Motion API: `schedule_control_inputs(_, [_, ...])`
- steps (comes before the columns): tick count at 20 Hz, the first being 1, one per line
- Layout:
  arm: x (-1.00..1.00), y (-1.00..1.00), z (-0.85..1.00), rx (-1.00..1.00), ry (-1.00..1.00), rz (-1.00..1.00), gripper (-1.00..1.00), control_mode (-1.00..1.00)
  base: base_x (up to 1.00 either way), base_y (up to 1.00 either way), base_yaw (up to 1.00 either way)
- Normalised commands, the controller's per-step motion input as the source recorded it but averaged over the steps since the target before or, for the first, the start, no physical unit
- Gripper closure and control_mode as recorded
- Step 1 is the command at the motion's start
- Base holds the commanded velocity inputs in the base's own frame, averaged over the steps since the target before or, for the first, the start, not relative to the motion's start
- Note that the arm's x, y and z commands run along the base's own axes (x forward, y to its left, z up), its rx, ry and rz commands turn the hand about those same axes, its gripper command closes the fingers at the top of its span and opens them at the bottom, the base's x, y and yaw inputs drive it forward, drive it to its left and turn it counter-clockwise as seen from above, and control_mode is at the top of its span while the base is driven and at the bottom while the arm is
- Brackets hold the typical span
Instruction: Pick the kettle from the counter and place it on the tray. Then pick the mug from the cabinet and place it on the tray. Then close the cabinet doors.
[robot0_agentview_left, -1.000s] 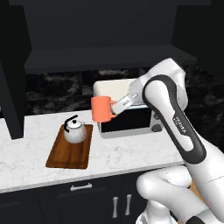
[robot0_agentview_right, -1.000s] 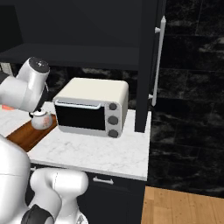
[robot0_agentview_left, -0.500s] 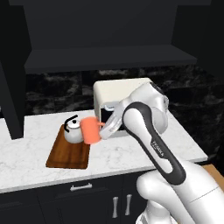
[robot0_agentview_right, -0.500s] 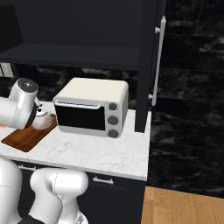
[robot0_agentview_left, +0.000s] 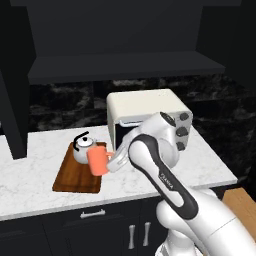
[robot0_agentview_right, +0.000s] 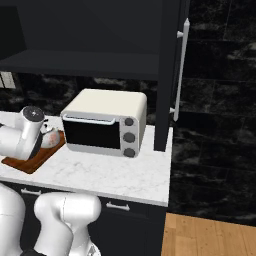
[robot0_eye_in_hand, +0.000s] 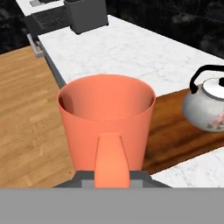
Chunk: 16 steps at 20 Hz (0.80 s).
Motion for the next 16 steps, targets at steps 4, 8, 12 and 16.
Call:
schedule_control_inputs(4, [0.16, 0.13, -0.5, 0.0, 0.0, 0.0, 1.0, -1.0, 0.0, 0.0, 0.0])
schedule_control_inputs(8, [0.14, 0.12, -0.47, 0.0, 0.0, 0.0, 1.0, -1.0, 0.0, 0.0, 0.0])
schedule_control_inputs(12, [0.36, 0.21, -0.37, 0.0, 0.0, 0.0, 1.0, -1.0, 0.0, 0.0, 0.0])
schedule_control_inputs(16, [0.47, 0.28, -0.33, 0.0, 0.0, 0.0, 1.0, -1.0, 0.0, 0.0, 0.0])
